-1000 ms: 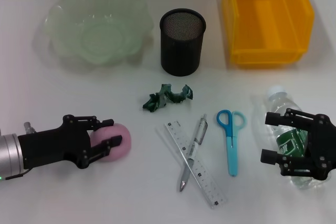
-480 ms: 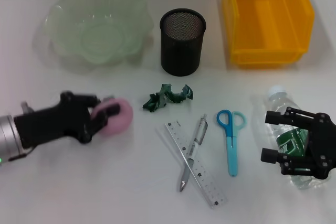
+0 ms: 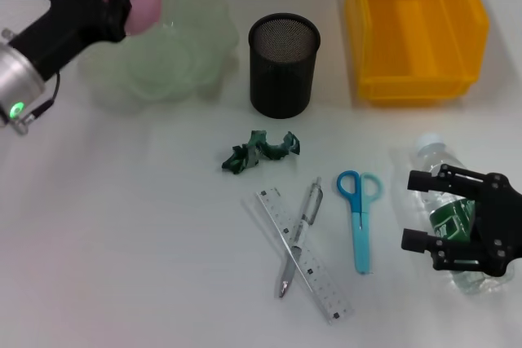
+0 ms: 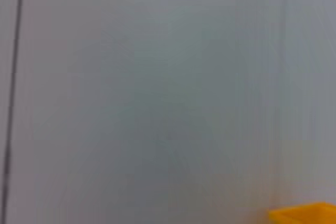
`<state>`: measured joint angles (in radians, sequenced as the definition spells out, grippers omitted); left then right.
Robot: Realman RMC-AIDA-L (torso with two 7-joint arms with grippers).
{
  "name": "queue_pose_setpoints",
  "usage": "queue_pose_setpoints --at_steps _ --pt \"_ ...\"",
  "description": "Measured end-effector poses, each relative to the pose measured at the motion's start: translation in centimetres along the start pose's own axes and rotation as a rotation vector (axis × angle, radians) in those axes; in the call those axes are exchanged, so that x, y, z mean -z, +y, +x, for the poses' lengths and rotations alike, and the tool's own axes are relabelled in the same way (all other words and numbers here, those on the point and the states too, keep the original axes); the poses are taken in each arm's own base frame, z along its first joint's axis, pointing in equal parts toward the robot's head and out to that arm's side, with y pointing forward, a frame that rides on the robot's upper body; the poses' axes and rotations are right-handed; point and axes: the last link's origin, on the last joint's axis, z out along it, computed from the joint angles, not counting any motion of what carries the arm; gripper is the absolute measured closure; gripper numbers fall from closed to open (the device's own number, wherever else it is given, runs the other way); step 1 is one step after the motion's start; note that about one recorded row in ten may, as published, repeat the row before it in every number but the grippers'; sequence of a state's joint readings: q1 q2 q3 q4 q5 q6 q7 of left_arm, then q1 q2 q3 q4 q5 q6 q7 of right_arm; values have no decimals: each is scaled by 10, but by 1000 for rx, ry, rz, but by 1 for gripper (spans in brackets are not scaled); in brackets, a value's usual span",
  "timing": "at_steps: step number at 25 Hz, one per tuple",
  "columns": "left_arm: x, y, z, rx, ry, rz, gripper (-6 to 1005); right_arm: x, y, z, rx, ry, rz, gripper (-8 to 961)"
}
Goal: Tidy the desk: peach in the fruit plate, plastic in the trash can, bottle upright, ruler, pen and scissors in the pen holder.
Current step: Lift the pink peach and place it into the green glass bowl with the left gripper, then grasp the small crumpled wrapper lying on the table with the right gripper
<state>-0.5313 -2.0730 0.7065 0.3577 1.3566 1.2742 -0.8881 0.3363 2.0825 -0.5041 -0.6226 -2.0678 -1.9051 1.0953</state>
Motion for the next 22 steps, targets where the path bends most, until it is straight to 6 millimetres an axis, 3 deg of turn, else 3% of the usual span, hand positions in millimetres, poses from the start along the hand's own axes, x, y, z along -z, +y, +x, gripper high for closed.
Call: queue_pose_setpoints --at_steps 2,3,6,8,9,12,22 --pt "-11 -7 2 -1 -5 51 930 -1 0 -1 1 -1 -2 133" --pt "-27 -13 1 -21 -43 102 933 -1 -1 -1 2 -2 -2 133" --pt "-27 -13 1 -21 -43 102 942 -3 -1 -2 3 -4 -10 133" --pt "-36 -16 -1 -39 -75 130 949 -6 -1 -2 0 -8 -18 133" --pt "-54 -15 -8 -65 -127 173 952 -7 -1 -3 -2 -11 -21 133" --pt "-57 -13 -10 -70 -132 180 933 -7 -2 -3 -3 -13 -21 134" --pt "-47 -14 -11 -39 -101 194 540 -5 -2 -2 -8 -28 0 134"
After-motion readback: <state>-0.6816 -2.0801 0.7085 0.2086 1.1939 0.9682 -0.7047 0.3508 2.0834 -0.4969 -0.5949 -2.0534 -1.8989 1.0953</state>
